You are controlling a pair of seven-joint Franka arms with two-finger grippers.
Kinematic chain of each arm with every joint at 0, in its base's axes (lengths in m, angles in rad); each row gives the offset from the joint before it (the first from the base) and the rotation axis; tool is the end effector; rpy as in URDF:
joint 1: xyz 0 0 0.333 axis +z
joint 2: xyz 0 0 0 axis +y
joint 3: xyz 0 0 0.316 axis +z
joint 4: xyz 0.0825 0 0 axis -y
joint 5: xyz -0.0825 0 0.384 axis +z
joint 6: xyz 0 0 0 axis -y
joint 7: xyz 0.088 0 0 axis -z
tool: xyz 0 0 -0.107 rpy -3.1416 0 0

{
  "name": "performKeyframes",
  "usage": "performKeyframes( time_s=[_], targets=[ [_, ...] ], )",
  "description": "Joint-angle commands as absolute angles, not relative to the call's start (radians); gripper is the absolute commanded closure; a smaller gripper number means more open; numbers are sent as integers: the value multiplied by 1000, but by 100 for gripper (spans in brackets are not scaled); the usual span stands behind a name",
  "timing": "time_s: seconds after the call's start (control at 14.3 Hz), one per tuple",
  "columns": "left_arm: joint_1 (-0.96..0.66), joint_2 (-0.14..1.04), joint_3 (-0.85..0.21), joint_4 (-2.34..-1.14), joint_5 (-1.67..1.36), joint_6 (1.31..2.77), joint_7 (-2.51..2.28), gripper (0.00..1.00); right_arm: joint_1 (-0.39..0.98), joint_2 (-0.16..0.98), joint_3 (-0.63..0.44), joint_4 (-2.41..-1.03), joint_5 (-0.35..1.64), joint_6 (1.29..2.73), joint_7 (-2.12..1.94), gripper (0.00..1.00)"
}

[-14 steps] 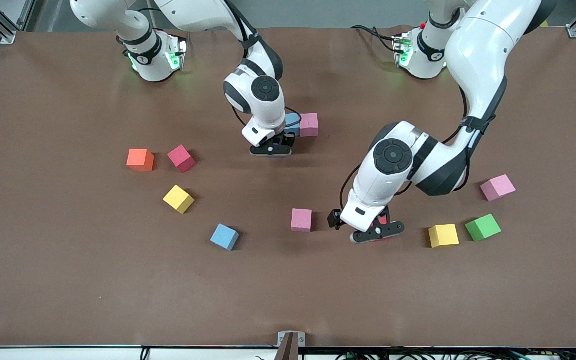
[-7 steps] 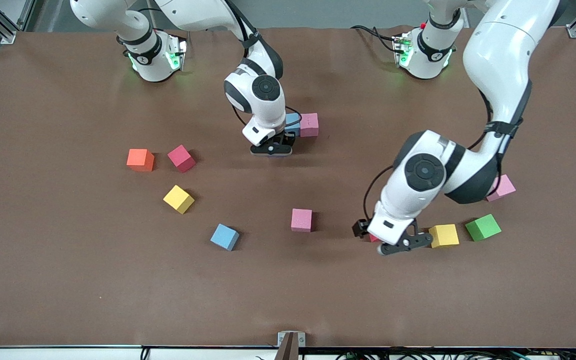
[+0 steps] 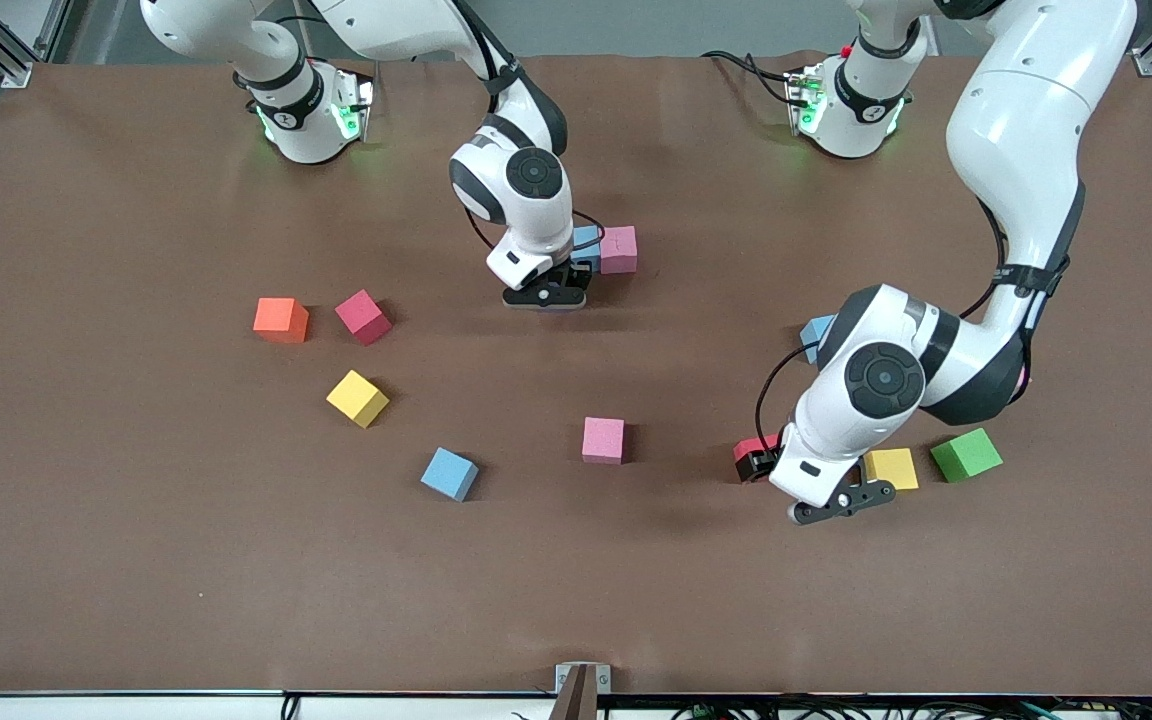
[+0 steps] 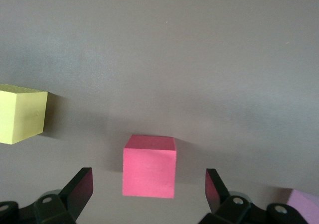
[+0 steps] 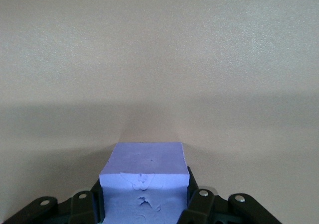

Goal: Arrange 11 blocks into digit 3

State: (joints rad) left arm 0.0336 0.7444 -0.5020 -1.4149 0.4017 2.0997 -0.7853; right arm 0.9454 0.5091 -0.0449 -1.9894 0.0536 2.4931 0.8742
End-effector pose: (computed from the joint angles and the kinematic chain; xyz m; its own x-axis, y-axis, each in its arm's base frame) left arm 0.6857 -0.2418 0.2988 0.9710 0.2359 0.0401 0.2356 -0.9718 0.0117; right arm 0.3786 0.4781 0.2037 0.9999 -0.0108 -0.0109 -0.0109 -0.9999 -0.0030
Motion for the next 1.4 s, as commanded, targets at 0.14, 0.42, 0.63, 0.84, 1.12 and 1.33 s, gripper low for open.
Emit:
performKeyframes(
  time_s=[0.14,0.42,0.63,0.84,1.12,1.33],
  targets=[
    [46,770,-506,-1399,390,2080,-759,0,956,477,-45,-2043,57,2474,842,96],
    [46,795,-505,-1399,321,2080,-761,2,957,482,-44,-2042,57,2485,848,96],
    [28,810,-492,-1401,327,2080,-761,3,957,483,-45,-2040,58,2487,856,87],
    [21,811,-471,-1401,339,2080,-753,5,953,483,-46,-2028,58,2484,856,0],
    [23,824,-471,-1401,394,2080,-749,5,943,485,-49,-1984,57,2439,816,0],
    [2,836,-471,-1399,388,2080,-749,5,924,469,-54,-1890,58,2271,784,0]
  ],
)
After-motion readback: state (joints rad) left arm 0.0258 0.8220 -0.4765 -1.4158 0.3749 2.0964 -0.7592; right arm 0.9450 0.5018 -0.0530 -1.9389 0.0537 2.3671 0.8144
